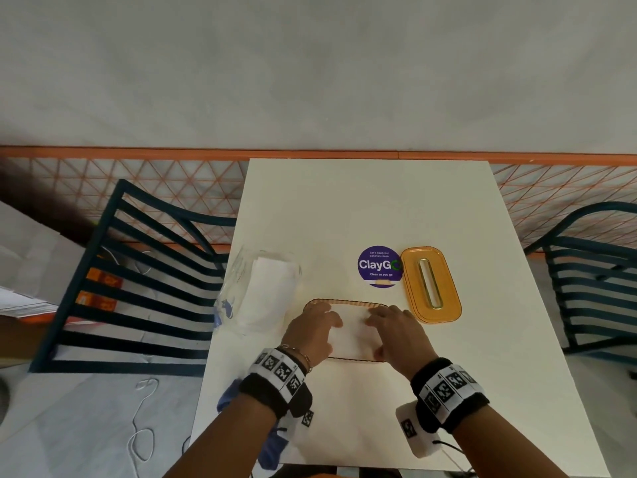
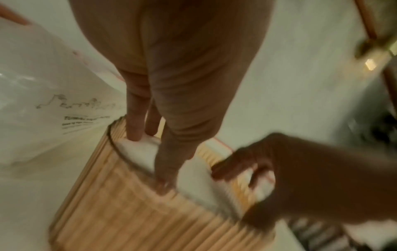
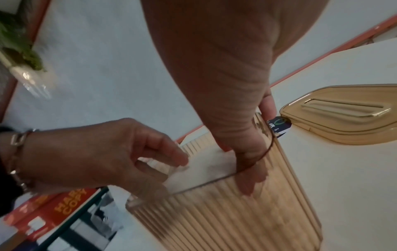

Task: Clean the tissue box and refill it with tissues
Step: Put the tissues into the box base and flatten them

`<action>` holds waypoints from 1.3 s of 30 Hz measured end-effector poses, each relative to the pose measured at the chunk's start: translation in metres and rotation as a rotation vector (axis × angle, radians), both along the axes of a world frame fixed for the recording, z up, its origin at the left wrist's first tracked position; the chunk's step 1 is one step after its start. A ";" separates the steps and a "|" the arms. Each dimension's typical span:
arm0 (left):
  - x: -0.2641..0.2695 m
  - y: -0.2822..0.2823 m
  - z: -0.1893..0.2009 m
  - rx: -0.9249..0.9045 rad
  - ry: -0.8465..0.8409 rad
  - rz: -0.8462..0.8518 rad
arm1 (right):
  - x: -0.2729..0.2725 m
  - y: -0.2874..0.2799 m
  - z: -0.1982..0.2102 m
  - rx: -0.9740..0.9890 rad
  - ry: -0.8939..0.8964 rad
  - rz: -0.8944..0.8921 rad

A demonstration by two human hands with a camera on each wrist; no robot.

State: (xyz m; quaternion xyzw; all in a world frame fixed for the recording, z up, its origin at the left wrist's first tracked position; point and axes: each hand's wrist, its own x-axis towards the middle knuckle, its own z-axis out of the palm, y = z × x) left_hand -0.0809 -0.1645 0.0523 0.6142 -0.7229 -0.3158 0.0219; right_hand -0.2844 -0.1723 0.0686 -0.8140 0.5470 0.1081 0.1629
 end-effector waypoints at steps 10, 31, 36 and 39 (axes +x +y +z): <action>0.120 -0.037 -0.005 0.173 -0.039 0.502 | -0.007 -0.001 0.012 -0.047 -0.330 -0.275; 0.141 -0.025 -0.007 0.067 0.537 0.850 | 0.055 -0.026 0.016 -0.052 -0.427 -0.225; 0.149 -0.038 -0.031 0.299 0.601 1.128 | 0.067 -0.030 0.012 -0.035 -0.433 -0.227; 0.148 -0.045 -0.047 0.300 0.218 0.957 | 0.067 -0.028 0.007 -0.010 -0.401 -0.230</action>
